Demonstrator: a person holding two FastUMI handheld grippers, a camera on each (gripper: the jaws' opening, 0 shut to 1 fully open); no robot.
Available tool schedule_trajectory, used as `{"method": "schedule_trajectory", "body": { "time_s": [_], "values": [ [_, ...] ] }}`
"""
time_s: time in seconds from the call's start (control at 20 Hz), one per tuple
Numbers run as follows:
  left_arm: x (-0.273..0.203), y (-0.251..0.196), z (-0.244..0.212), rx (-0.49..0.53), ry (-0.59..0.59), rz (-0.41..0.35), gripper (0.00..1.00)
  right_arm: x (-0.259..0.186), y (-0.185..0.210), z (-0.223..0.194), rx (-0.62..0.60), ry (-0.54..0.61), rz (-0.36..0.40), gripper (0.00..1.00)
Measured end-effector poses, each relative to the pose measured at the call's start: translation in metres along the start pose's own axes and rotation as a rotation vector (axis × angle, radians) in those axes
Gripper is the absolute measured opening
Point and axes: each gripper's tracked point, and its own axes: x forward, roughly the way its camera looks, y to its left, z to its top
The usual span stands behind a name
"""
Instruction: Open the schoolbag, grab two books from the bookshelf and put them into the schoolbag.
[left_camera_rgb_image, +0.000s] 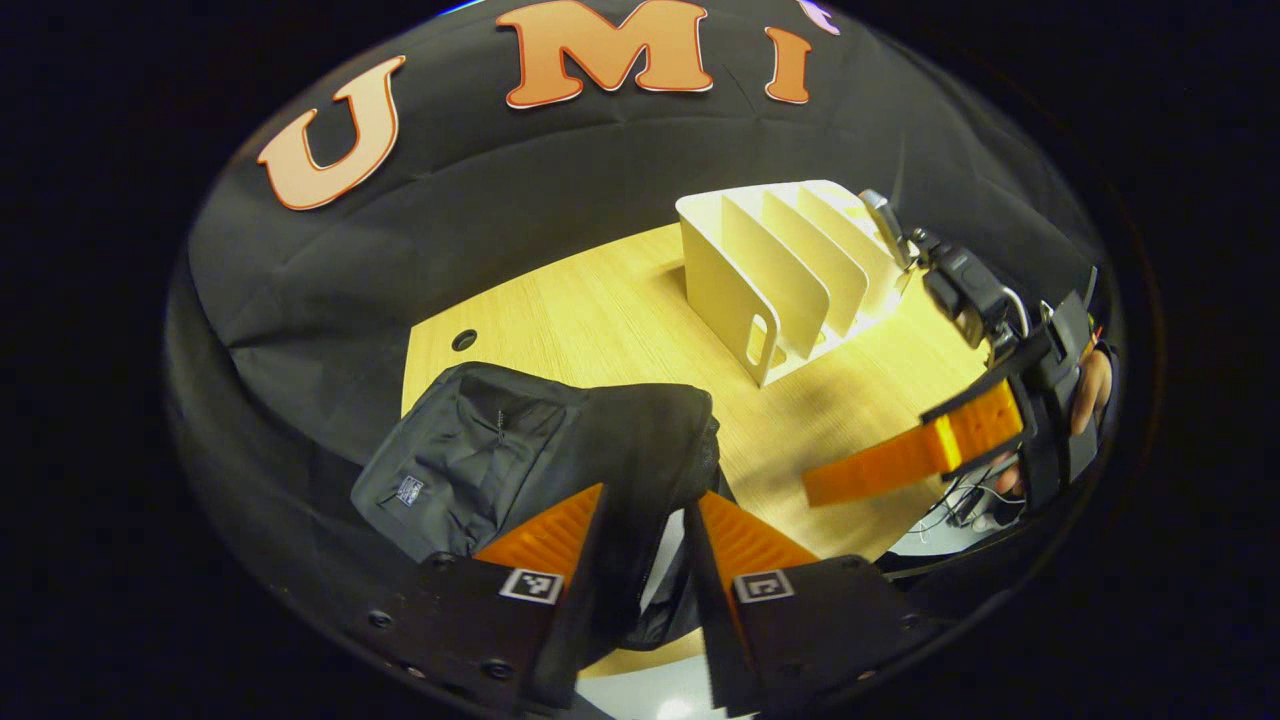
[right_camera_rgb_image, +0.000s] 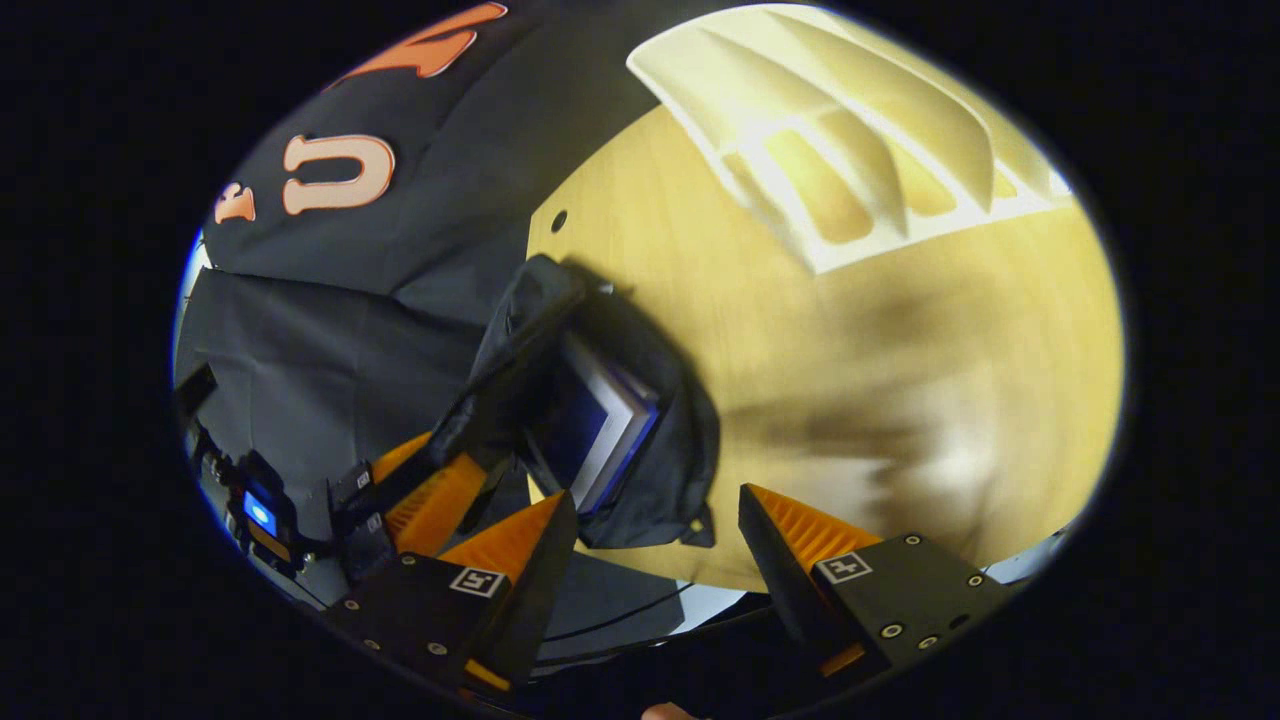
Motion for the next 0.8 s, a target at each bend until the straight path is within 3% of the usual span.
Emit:
{"method": "schedule_trajectory", "body": {
  "time_s": [0.15, 0.25, 0.6, 0.8],
  "values": [
    [-0.001, -0.028, 0.019, -0.007, -0.037, 0.008, 0.85, -0.033, -0.019, 0.029, -0.027, -0.087, -0.022, 0.98],
    [-0.001, -0.045, 0.039, -0.015, -0.074, 0.019, 0.95, -0.057, -0.034, 0.049, -0.057, -0.156, -0.049, 0.98],
    [-0.014, -0.114, 0.141, -0.062, -0.347, 0.061, 0.95, -0.173, -0.050, 0.147, -0.271, -0.563, -0.156, 0.98],
    [-0.042, -0.143, 0.206, -0.100, -0.520, 0.120, 0.96, -0.230, -0.050, 0.173, -0.440, -0.695, -0.205, 0.98]
  ]
}}
